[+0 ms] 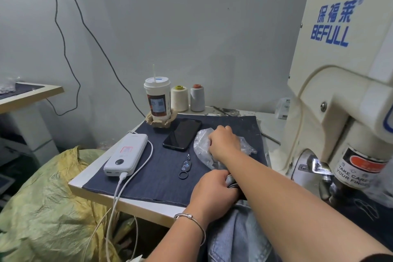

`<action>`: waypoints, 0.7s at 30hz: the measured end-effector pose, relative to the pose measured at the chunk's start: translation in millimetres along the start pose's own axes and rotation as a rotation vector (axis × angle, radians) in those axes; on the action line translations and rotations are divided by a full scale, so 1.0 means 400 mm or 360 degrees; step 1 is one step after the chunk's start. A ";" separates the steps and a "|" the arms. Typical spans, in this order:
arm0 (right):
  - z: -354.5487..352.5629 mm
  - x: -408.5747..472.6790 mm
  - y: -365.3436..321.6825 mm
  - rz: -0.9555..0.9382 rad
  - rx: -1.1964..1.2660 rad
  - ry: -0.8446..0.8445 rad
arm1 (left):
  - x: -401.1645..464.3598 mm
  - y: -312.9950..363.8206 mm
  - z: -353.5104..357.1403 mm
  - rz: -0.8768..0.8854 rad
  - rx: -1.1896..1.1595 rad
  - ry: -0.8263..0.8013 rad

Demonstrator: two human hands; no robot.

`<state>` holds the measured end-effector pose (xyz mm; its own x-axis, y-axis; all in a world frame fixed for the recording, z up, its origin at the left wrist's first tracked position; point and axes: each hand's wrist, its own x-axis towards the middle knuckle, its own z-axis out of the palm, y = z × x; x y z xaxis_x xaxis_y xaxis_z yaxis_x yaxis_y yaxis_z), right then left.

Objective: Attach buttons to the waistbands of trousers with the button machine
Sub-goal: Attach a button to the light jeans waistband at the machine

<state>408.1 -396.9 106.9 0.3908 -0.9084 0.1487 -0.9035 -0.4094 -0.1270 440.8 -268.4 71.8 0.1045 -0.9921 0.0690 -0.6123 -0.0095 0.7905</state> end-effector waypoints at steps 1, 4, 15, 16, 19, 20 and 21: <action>-0.001 -0.002 0.000 0.0008 0.0008 -0.0002 | -0.002 0.000 0.000 -0.0004 -0.0005 -0.0001; -0.006 -0.012 -0.001 0.0002 0.0007 0.0010 | -0.003 0.001 -0.002 -0.0007 -0.0003 0.0001; -0.047 -0.043 -0.008 -0.0262 -0.0125 0.0227 | -0.003 0.000 -0.008 0.0006 -0.0055 0.0044; -0.049 -0.045 -0.008 -0.0272 -0.0131 0.0219 | -0.006 0.003 -0.008 0.0010 -0.0053 0.0043; -0.044 -0.049 -0.003 -0.0276 -0.0163 0.0089 | -0.017 0.018 -0.008 0.0036 -0.0057 0.0032; -0.041 -0.048 -0.001 -0.0254 -0.0164 0.0058 | -0.017 0.021 -0.007 0.0042 -0.0065 0.0038; -0.036 -0.046 0.001 -0.0221 -0.0156 0.0039 | -0.017 0.021 -0.007 0.0042 -0.0059 0.0045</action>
<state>398.0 -379.2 118.3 0.5099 -0.8408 0.1820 -0.8543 -0.5197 -0.0073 437.1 -261.2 79.6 0.1109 -0.9881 0.1069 -0.5856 0.0220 0.8103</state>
